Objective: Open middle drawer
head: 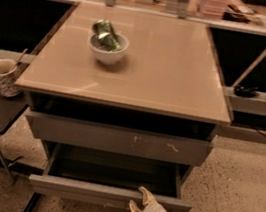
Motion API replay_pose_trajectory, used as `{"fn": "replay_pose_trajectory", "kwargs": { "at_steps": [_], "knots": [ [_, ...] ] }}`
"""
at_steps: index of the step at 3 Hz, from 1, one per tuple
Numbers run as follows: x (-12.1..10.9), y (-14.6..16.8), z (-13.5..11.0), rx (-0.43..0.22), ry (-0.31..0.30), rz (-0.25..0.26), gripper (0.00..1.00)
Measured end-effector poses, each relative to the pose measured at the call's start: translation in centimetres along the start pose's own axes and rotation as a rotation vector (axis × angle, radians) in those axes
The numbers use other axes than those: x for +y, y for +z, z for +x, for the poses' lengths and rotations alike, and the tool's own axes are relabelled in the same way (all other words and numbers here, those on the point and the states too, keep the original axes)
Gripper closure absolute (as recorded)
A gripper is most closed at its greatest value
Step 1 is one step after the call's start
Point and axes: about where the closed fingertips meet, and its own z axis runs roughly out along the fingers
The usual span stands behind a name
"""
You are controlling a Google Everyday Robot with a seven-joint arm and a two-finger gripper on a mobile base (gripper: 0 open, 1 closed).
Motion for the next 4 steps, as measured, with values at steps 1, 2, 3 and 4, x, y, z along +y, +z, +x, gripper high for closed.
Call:
{"fn": "replay_pose_trajectory", "kwargs": {
  "at_steps": [1, 2, 3, 4],
  "knots": [
    [-0.2, -0.3, -0.4, 0.000, 0.000, 0.000, 1.00],
    [1.2, -0.6, -0.9, -0.025, -0.014, 0.004, 1.00],
    [1.2, -0.6, -0.9, -0.025, -0.014, 0.004, 0.81],
    [1.2, -0.6, -0.9, -0.025, -0.014, 0.004, 0.58]
  ]
}}
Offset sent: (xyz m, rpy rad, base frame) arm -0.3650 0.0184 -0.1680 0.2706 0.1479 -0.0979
